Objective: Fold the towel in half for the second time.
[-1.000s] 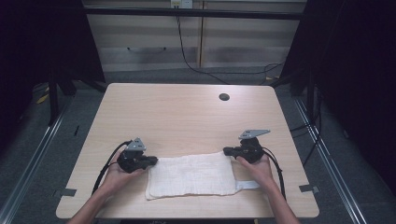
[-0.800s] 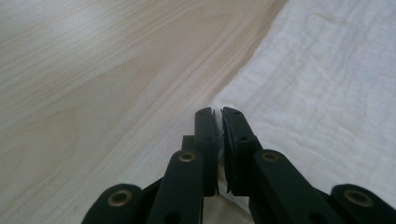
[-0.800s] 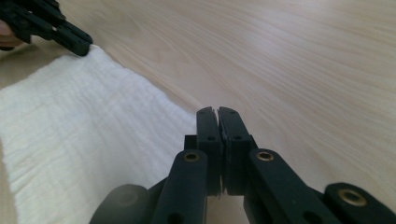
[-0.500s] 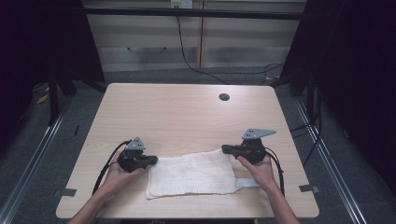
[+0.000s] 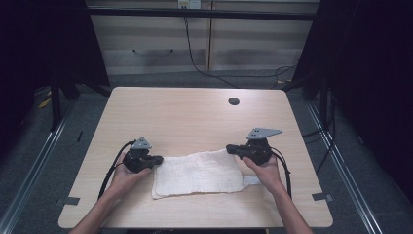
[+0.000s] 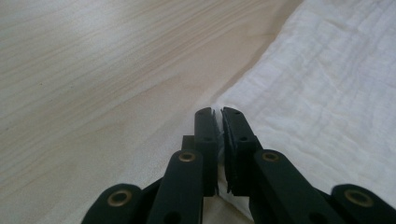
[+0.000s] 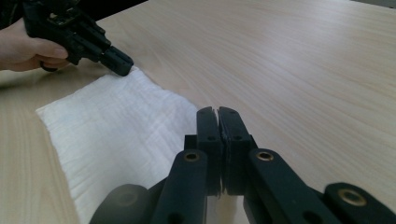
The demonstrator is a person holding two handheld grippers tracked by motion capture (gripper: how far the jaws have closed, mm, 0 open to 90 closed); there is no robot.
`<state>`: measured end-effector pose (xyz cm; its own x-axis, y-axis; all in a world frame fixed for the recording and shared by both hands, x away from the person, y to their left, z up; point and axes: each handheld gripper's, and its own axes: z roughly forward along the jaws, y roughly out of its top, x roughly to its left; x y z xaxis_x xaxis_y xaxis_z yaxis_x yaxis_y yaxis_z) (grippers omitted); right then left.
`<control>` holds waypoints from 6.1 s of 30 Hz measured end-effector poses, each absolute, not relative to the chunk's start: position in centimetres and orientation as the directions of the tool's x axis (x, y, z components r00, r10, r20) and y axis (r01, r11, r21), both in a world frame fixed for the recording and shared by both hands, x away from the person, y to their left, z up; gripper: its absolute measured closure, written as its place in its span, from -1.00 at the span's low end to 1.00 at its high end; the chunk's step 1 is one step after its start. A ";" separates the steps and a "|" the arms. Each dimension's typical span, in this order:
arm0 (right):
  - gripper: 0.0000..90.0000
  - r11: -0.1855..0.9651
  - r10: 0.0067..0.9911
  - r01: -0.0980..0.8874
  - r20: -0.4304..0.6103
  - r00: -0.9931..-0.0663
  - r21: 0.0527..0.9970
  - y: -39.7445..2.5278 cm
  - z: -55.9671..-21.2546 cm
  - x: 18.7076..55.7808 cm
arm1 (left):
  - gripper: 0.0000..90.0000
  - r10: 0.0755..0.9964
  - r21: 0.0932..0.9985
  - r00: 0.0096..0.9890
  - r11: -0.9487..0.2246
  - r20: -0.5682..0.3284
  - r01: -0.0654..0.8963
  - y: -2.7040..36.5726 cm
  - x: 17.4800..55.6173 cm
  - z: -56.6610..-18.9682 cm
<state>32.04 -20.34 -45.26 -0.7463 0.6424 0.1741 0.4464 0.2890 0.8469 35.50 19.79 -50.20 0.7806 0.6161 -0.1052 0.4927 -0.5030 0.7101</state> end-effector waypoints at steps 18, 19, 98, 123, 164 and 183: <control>0.96 0.346 0.598 0.422 0.150 -0.788 0.838 -18.9 -45.3 28.8 | 0.90 0.643 0.711 0.764 -0.512 -0.055 0.482 19.3 34.9 -50.1; 0.96 0.349 0.599 0.423 0.148 -0.787 0.836 -18.7 -45.3 28.6 | 0.90 0.644 0.710 0.763 -0.513 -0.052 0.482 19.3 34.9 -50.1; 0.97 0.472 0.650 0.555 0.154 -0.744 0.685 -16.1 -49.9 28.0 | 0.87 0.350 0.731 0.933 -0.616 -0.079 0.293 18.4 26.1 -49.0; 0.97 0.437 0.763 0.585 0.063 -0.643 0.683 -21.5 -49.5 22.9 | 0.88 0.376 0.726 0.926 -0.627 -0.034 0.282 18.5 25.7 -49.6; 0.63 0.349 0.754 0.553 0.124 -0.645 0.756 -21.1 -49.5 27.2 | 0.38 0.558 0.791 0.822 -0.449 -0.115 0.416 20.5 30.4 -48.9; 0.00 0.132 0.840 0.529 0.188 -0.508 0.838 -27.3 -47.4 23.1 | -0.35 0.707 0.805 0.693 -0.325 -0.142 0.497 26.9 28.3 -48.0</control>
<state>23.09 -27.31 -47.40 -0.5081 0.8404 0.1885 0.5292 0.1320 0.8382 28.32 26.89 -48.03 0.6927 0.7070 -0.1423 0.4969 -0.3248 0.8047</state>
